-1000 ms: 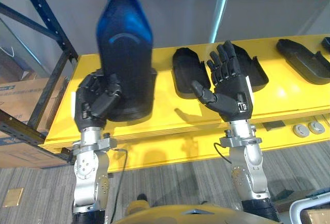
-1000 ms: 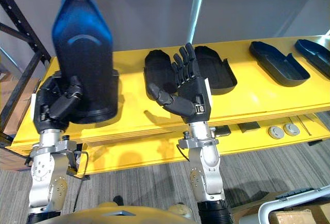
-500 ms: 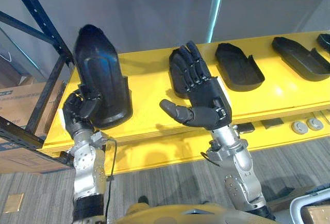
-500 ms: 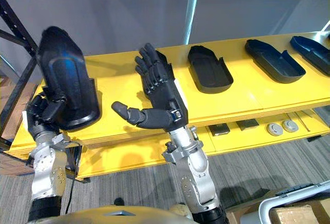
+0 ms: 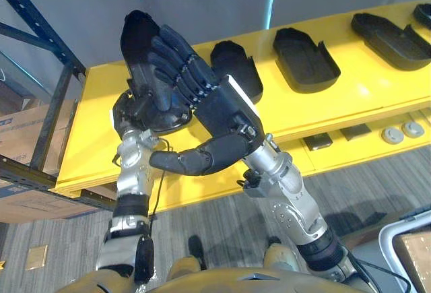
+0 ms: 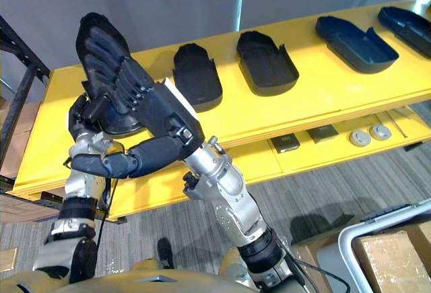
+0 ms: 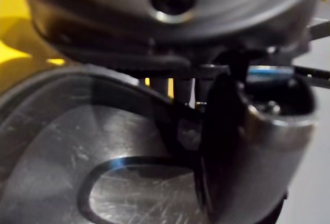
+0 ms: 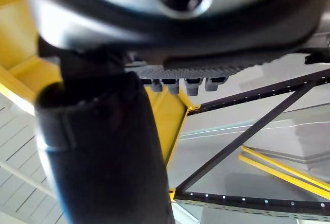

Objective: Walk over and take three plastic housings, then place them on the shelf

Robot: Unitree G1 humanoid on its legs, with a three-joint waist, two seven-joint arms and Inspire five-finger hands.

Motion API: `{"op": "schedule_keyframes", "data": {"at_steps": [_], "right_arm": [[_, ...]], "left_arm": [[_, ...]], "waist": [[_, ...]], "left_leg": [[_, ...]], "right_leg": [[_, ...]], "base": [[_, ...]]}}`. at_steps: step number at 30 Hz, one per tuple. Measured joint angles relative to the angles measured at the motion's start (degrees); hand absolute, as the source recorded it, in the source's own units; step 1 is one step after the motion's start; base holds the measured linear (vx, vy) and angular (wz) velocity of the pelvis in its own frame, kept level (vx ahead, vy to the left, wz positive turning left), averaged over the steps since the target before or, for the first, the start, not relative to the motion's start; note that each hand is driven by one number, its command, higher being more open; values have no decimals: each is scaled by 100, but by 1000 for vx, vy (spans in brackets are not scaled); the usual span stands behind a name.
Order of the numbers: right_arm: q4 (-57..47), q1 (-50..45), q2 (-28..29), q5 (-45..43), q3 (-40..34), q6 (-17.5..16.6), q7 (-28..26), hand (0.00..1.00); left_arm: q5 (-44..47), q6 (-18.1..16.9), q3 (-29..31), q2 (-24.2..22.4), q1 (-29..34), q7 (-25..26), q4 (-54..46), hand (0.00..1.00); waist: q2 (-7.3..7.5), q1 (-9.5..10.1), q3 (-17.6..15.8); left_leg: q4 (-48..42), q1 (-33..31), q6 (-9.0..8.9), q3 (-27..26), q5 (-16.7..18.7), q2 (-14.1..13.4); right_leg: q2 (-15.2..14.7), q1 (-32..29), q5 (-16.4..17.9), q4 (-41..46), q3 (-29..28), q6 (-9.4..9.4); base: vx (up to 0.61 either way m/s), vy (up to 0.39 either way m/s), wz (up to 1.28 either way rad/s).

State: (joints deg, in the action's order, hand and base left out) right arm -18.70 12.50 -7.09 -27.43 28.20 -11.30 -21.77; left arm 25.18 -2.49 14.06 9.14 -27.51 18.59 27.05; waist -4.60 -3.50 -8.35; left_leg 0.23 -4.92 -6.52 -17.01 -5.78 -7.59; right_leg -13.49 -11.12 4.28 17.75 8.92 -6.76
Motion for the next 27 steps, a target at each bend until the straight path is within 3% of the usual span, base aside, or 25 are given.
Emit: {"op": "schedule_keyframes", "data": {"at_steps": [9, 15, 17, 20, 22, 26, 27], "right_arm": [[-33, 10, -233, 1, 379, 117, 80, 100], [-34, -46, -245, 19, 495, 233, 124, 100], [-127, -67, -272, 285, 572, 367, 344, 100], [-231, -205, -427, 826, 610, 886, 608, 100], [-33, -517, -683, 1642, 603, 1116, 723, 100], [389, -895, -1145, 2030, 494, 1232, 731, 100], [400, -956, -1140, 1961, 373, 1163, 697, 100]], "left_arm": [[151, 819, 246, 544, -424, 103, 231, 0], [158, 1168, 554, 608, -420, -5, 294, 0], [158, 1264, 552, 726, -420, -135, 358, 0], [157, 1396, 547, 910, -420, -333, 407, 0], [157, 1408, 539, 1045, -420, -533, 402, 0], [151, 1406, 471, 1321, -431, -752, 390, 0], [147, 1406, 446, 1416, -428, -795, 391, 100]], "waist": [[-54, -72, -236], [-221, -31, -380], [-231, -31, -388], [-219, -40, -414], [-195, -50, -435], [-115, -43, -530], [-92, -49, -545]], "left_leg": [[-1, 35, 89, -73, -73, 70], [-3, 128, 93, -64, -49, 102], [-9, 127, 103, -65, -32, 97], [-9, 114, 111, -73, 36, 96], [-13, 54, 116, -84, 35, 88], [-18, 51, 137, -54, -26, 84], [-19, 44, 136, -46, -26, 76]], "right_leg": [[-81, -94, 133, 236, -68, -25], [-170, -45, 255, 410, -47, -38], [-173, -42, 270, 427, -32, -38], [-185, -36, 275, 425, -11, -41], [-200, -38, 276, 404, 50, -44], [-195, 33, 267, 333, 114, -55], [-185, 40, 257, 304, 129, -67]], "base": [[10, -5, -1], [2, -8, 3], [-6, -8, 2], [1, -6, 4], [9, -10, 13], [29, -13, 8], [22, -7, 4]]}}
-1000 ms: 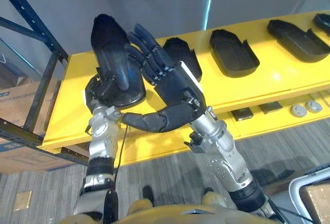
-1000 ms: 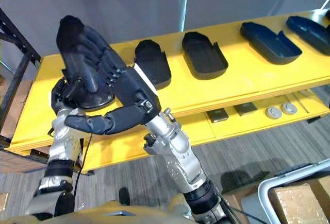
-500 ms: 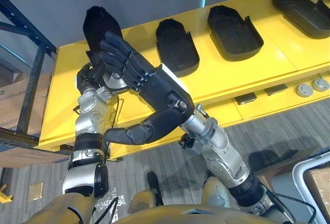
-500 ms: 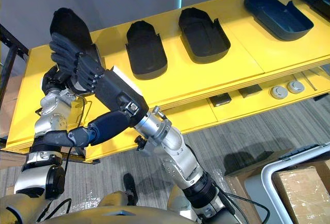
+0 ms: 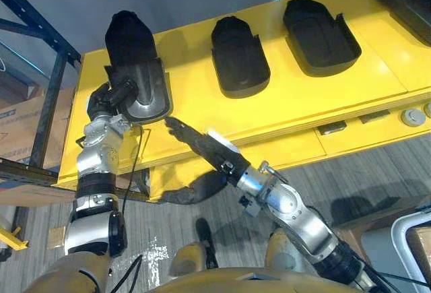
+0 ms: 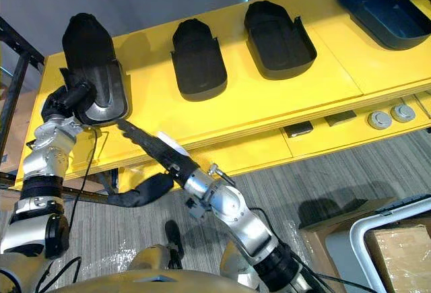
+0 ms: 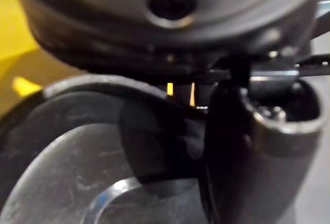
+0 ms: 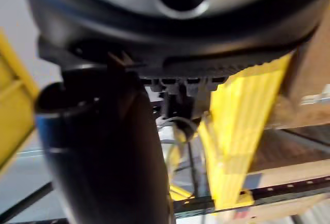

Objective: Walk over and take three plastic housings, then place them on the shelf

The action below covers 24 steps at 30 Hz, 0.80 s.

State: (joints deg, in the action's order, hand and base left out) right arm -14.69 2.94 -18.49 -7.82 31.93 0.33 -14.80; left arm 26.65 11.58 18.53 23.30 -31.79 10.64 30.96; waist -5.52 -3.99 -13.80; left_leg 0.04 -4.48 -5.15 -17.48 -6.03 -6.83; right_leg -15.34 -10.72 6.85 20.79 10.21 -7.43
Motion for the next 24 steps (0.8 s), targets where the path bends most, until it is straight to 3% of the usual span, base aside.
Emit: {"op": "schedule_keyframes", "data": {"at_steps": [7, 17, 24], "right_arm": [[-54, -2, 34, -275, -185, -3, -98, 100], [-147, -51, 34, -274, 12, -3, -99, 100], [-220, -188, 59, -274, 9, -23, -94, 100]], "left_arm": [[-14, 3, -191, 356, -126, -40, 35, 100], [277, -42, -201, 377, -407, 7, 369, 100], [763, -310, -282, 362, -415, 176, 453, 100]], "waist": [[87, -38, -148], [97, -57, -195], [90, -87, -268]], "left_leg": [[-34, -5, -51, -19, 53, -68], [-100, 6, -44, -105, 95, -97], [-179, 23, -51, -126, 135, -127]], "right_leg": [[74, 101, -89, -208, 26, -27], [130, 90, -92, -218, -55, -26], [144, 123, -101, -219, -79, -32]], "base": [[2, 4, -1], [6, -9, -3], [0, 0, 0]]}}
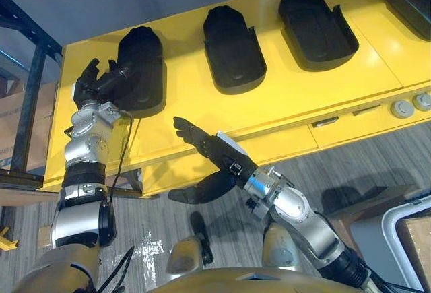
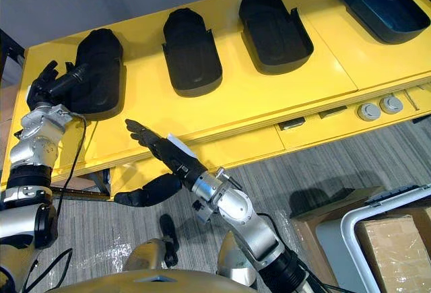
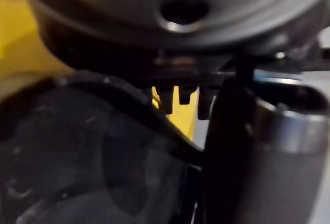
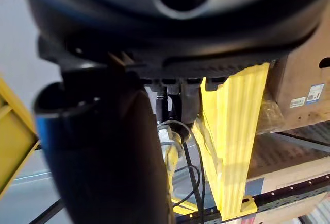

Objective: Walk over and take three plastic housings, then place them on the shelf

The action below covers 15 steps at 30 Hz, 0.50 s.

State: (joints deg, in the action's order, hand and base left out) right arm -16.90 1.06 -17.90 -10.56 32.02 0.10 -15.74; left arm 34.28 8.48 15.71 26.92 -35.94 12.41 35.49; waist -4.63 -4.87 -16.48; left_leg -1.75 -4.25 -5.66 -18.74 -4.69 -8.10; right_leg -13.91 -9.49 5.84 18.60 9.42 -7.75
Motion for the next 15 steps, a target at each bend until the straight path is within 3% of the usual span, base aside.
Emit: {"op": "schedule_keyframes", "data": {"at_steps": [6, 15], "right_arm": [[-25, -46, 40, 3, -1, -160, -13, 100], [-24, -445, 83, 22, 0, -433, -8, 100]], "left_arm": [[179, -268, -170, -55, 16, 301, -22, 100], [-124, -321, -49, -271, 964, 636, -1085, 100]], "waist": [[5, -16, -9], [0, -22, 19]], "left_leg": [[10, 98, -12, -12, 9, -27], [220, 537, -26, 70, -19, 15]], "right_leg": [[10, 116, -17, -71, 5, 8], [89, 638, -16, -336, 151, 7]], "base": [[0, 0, -1], [9, -3, 4]]}}
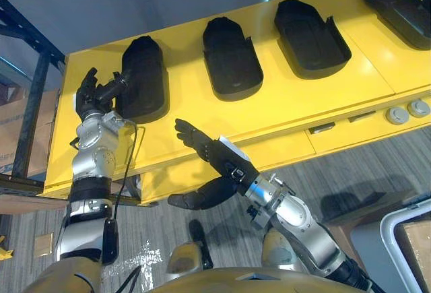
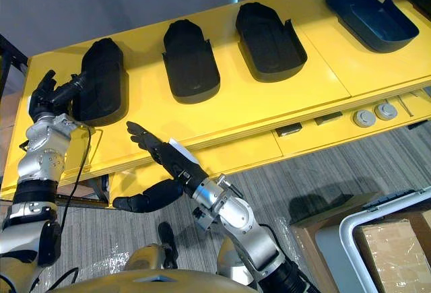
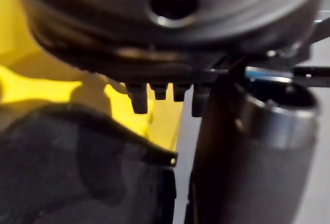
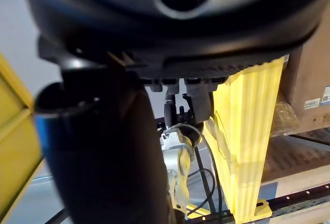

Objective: Walk over and take three plastic housings, then place them on the shelf

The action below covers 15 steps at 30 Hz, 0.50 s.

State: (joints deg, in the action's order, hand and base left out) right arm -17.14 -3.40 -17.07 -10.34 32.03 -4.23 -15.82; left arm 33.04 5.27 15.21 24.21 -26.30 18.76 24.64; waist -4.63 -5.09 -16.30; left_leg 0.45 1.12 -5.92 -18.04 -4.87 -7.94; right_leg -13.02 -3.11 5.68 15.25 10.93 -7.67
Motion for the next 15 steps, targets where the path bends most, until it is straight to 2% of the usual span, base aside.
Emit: {"op": "schedule_keyframes", "data": {"at_steps": [3, 9, 11, 13, 15], "right_arm": [[16, -62, 5, -1, -1, -27, 32, 100], [128, -156, 194, -4, 0, -279, 440, 100], [128, -236, 217, -2, -5, -402, 596, 100], [127, -302, 219, -1, -9, -551, 739, 100], [126, -424, 262, 91, -160, -749, 874, 100]], "left_arm": [[-274, 12, 169, -46, 272, 99, -79, 100], [-1370, 55, 599, -102, 609, 674, -111, 100], [-1375, -126, 723, -101, 659, 721, -219, 100], [-1371, -330, 781, -105, 954, 667, -878, 100], [-1366, -802, 743, -231, 1590, 384, -2208, 100]], "waist": [[-6, 12, 198], [17, 78, 597], [42, 116, 693], [91, 143, 770], [157, 180, 909]], "left_leg": [[93, 47, -6, 94, -35, 10], [266, 268, -14, 166, -61, 20], [308, 343, -16, 171, -66, 14], [358, 386, -22, 155, -70, 3], [413, 402, -26, 130, -78, 17]], "right_leg": [[14, 133, -7, -131, 123, -8], [65, 501, -97, -491, 252, -39], [94, 640, -157, -644, 280, -32], [126, 723, -219, -788, 292, -30], [137, 767, -284, -919, 292, -36]], "base": [[26, 1, 15], [39, 5, 8], [9, 2, 2], [4, 5, -4], [3, 5, -2]]}}
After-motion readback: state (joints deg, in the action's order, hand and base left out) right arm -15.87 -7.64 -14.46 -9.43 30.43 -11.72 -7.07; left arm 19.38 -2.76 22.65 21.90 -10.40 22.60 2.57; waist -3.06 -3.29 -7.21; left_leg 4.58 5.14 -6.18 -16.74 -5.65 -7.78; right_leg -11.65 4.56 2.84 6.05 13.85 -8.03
